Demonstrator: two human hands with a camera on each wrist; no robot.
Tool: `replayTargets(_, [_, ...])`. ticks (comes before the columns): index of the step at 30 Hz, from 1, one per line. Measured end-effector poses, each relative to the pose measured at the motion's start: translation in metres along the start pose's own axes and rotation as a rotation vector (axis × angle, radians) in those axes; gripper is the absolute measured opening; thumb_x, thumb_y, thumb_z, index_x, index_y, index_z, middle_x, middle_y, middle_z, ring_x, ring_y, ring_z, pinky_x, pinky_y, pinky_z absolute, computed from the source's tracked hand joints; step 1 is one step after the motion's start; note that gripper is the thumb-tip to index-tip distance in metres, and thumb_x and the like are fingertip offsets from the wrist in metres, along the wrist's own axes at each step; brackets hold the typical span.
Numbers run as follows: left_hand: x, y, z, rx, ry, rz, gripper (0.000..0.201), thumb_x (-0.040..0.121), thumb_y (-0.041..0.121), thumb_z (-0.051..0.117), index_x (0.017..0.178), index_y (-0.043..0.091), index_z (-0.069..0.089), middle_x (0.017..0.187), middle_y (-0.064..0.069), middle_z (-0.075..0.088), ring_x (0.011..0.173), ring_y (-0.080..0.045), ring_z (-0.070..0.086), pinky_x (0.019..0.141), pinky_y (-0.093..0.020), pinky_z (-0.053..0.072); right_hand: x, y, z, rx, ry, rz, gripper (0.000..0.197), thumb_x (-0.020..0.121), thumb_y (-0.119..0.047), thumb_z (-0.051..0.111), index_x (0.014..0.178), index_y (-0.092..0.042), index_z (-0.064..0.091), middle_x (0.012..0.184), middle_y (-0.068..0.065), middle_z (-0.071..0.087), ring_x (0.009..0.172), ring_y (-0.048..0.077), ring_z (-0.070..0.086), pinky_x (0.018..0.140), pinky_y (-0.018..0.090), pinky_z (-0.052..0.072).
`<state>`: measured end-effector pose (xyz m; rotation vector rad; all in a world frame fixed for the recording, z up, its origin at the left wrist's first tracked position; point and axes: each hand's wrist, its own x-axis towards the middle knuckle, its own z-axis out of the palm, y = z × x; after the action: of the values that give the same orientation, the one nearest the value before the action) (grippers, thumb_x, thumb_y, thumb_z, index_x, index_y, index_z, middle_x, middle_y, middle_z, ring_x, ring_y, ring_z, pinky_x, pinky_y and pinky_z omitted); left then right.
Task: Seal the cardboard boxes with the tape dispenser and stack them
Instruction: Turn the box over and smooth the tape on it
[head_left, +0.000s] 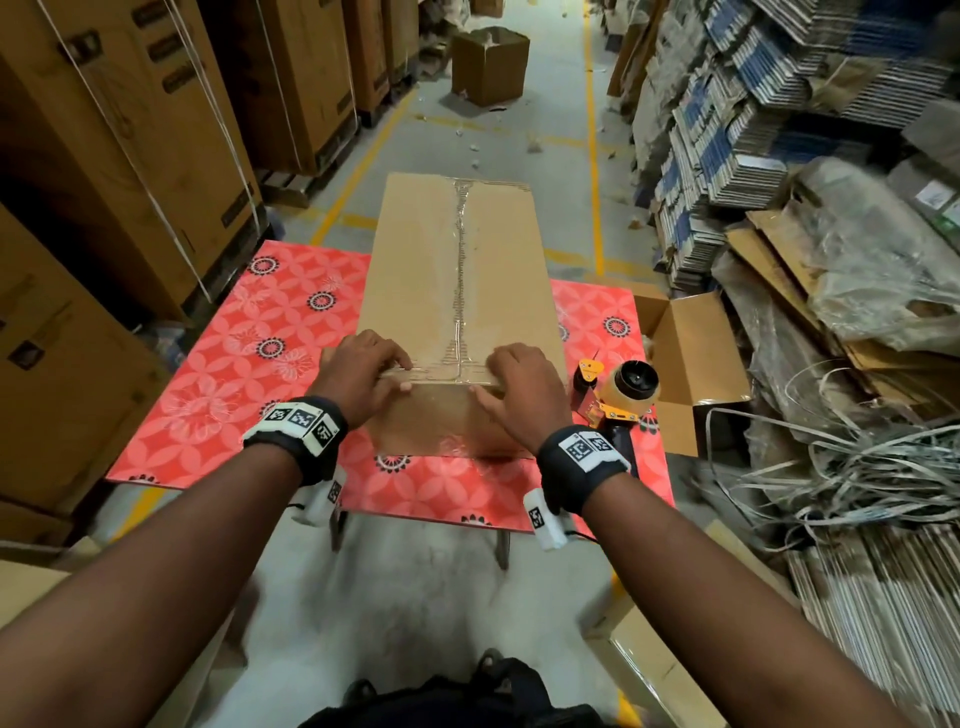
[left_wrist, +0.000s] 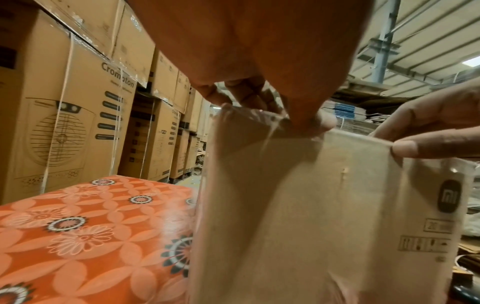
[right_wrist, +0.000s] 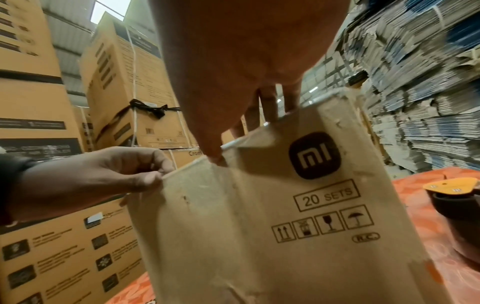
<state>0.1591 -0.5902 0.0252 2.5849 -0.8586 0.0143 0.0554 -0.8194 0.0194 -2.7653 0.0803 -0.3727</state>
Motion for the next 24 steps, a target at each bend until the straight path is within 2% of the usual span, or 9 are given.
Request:
replayTargets(3, [-0.005,-0.014,0.002,0.004,-0.014,0.042,0.033,0.079,0.02,0.073,0.108,0.032,0.062,0.106,0.002,0.052,0.105,-0.025,0.047,0.087,-0.041,0.033,-0.002,0.002,0.004,0.005,0.012,0.027,0.033,0.077,-0.036,0.074,0.099,-0.014,0.064,0.102,0.006,0.061,0.095,0.026,0.055,0.08,0.037,0.046])
replayTargets(5, [-0.009,-0.022,0.002,-0.044,-0.017,0.07,0.038,0.075,0.019,0.076,0.108,0.032,0.061,0.105,0.002,0.051,0.102,-0.026,0.047,0.088,-0.042,0.037,-0.003,0.005,0.004,-0.006,0.008,0.028,0.033,0.075,-0.033,0.075,0.1,-0.015,0.063,0.102,0.005,0.06,0.096,0.026,0.054,0.081,0.038,0.048])
replayTargets(8, [-0.013,-0.033,-0.001,-0.151,0.082,0.038,0.031,0.075,0.042,0.071,0.1,0.026,0.063,0.095,0.0,0.049,0.093,-0.02,0.044,0.081,-0.037,0.037,-0.003,0.002,0.007,-0.017,0.045,0.054,0.034,0.074,-0.038,0.076,0.094,-0.015,0.06,0.098,0.004,0.058,0.091,0.026,0.053,0.078,0.039,0.048])
replayTargets(9, [-0.015,-0.037,-0.001,-0.178,0.12,0.008,0.028,0.077,0.044,0.066,0.097,0.024,0.064,0.093,0.0,0.049,0.091,-0.019,0.043,0.079,-0.035,0.036,-0.002,0.0,0.009,-0.024,0.056,0.069,0.036,0.074,-0.041,0.076,0.092,-0.016,0.059,0.096,0.004,0.058,0.09,0.026,0.053,0.076,0.038,0.047])
replayTargets(11, [-0.019,-0.043,-0.001,-0.245,0.129,-0.07,0.013,0.083,0.03,0.068,0.094,0.027,0.06,0.09,-0.001,0.05,0.087,-0.018,0.046,0.073,-0.03,0.035,-0.001,-0.005,0.012,-0.041,0.07,0.085,0.038,0.074,-0.045,0.075,0.09,-0.016,0.057,0.095,0.004,0.057,0.088,0.026,0.052,0.075,0.038,0.046])
replayTargets(13, [-0.027,-0.047,0.006,-0.347,0.113,-0.129,0.029,0.084,0.013,0.068,0.09,0.037,0.053,0.086,0.0,0.053,0.08,-0.017,0.05,0.066,-0.025,0.035,-0.002,-0.009,0.014,-0.048,0.082,0.097,0.039,0.074,-0.046,0.073,0.09,-0.015,0.057,0.095,0.004,0.056,0.088,0.026,0.052,0.074,0.038,0.047])
replayTargets(15, [-0.034,-0.044,0.012,-0.438,0.153,-0.185,0.037,0.083,0.006,0.066,0.093,0.037,0.051,0.083,0.0,0.057,0.076,-0.016,0.053,0.065,-0.026,0.039,-0.003,-0.011,0.016,-0.049,0.095,0.11,0.039,0.074,-0.047,0.072,0.09,-0.015,0.057,0.095,0.004,0.056,0.088,0.026,0.051,0.075,0.039,0.047])
replayTargets(20, [-0.044,-0.023,0.026,-0.584,0.335,-0.401,0.024,0.085,0.005,0.065,0.102,0.015,0.052,0.086,-0.003,0.059,0.074,-0.015,0.055,0.062,-0.012,0.039,-0.004,-0.014,0.018,-0.062,0.097,0.139,0.039,0.074,-0.047,0.071,0.09,-0.016,0.056,0.095,0.003,0.055,0.089,0.025,0.051,0.076,0.038,0.047])
replayTargets(24, [-0.046,-0.016,0.029,-0.614,0.384,-0.459,0.017,0.087,0.008,0.063,0.101,0.009,0.054,0.084,-0.003,0.06,0.072,-0.016,0.056,0.057,-0.004,0.037,-0.007,-0.018,0.02,-0.057,0.123,0.146,0.038,0.074,-0.046,0.071,0.09,-0.015,0.055,0.094,0.004,0.055,0.089,0.025,0.05,0.077,0.037,0.046])
